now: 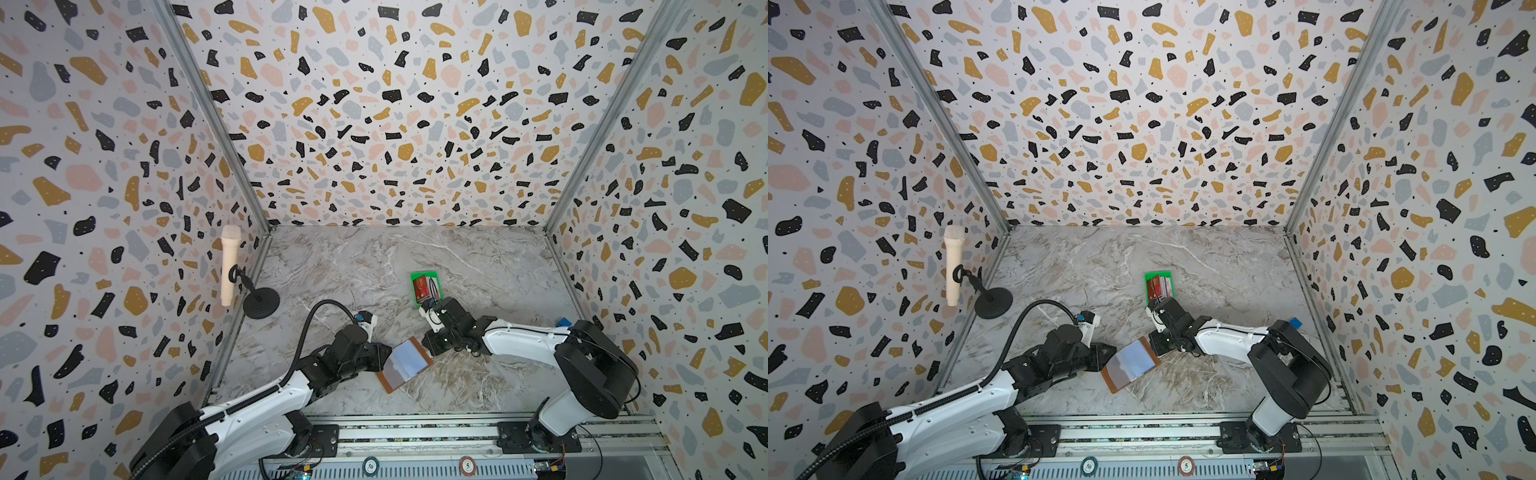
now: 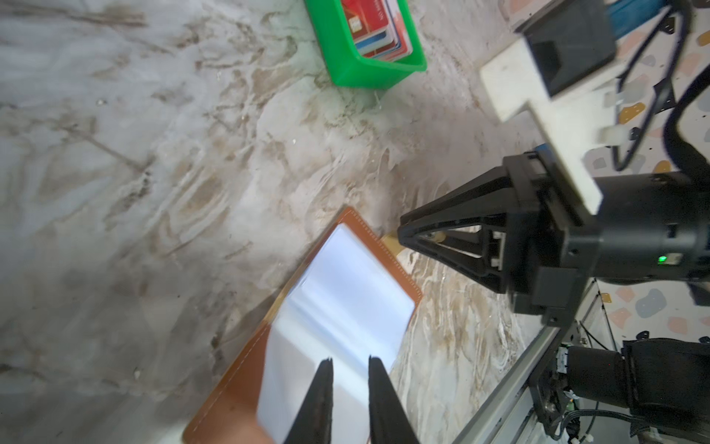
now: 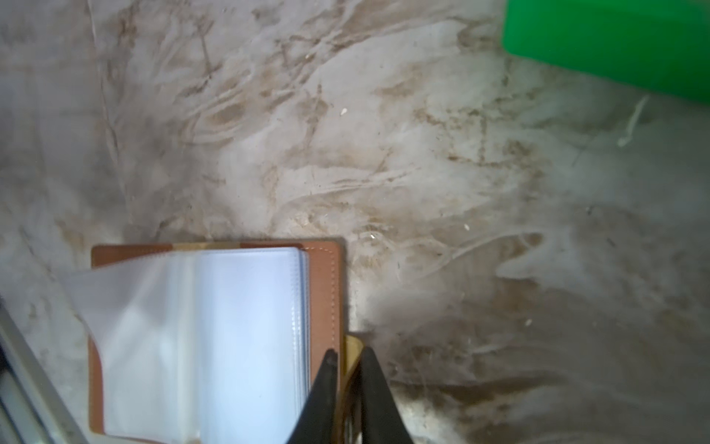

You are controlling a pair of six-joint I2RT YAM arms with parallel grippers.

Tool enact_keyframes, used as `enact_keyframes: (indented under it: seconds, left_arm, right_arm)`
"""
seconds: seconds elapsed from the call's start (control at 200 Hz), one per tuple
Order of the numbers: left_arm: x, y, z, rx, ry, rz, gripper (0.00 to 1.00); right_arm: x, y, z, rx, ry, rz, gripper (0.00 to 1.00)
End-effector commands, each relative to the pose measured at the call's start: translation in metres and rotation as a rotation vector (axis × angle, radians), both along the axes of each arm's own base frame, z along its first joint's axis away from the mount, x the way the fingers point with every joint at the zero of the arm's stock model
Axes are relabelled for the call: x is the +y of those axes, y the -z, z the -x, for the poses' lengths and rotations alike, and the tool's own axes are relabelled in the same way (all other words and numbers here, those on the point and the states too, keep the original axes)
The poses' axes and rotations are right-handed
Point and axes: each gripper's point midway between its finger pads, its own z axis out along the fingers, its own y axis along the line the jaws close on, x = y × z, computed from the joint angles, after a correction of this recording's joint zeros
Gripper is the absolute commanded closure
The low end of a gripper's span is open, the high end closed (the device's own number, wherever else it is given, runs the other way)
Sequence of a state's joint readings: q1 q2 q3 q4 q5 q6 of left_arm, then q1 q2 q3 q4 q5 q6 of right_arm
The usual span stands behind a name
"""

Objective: Insert credit cards into a card holder
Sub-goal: Move the card holder to the center of the table.

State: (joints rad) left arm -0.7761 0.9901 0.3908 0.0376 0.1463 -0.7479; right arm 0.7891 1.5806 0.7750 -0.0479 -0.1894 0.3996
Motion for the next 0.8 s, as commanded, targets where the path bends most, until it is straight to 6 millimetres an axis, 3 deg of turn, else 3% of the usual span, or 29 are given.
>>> enact_keyframes:
  seconds: [0.0,0.12,0.4,0.796]
  left_arm:
    - [-0.013,-0.012,0.001,-0.023,0.032,0.015,0.79]
    - [-0.031,0.008,0.011,0.021,0.084,-0.006,0.82]
    - [-0.025,0.047,0.011,0.065,0.068,-0.079,0.89]
    - [-0.023,0.059,-0.002,0.066,0.047,-0.105,0.91]
  right_arm:
    - [-0.009,-0.007,-0.004,-0.03,0.066,-0.017,1.0]
    - [-0.018,-0.015,-0.004,-0.047,0.147,-0.05,1.0]
    - [-0.047,-0.029,0.003,-0.072,0.341,-0.15,1.0]
    - [-0.064,-0.031,0.009,-0.078,0.487,-0.235,1.0]
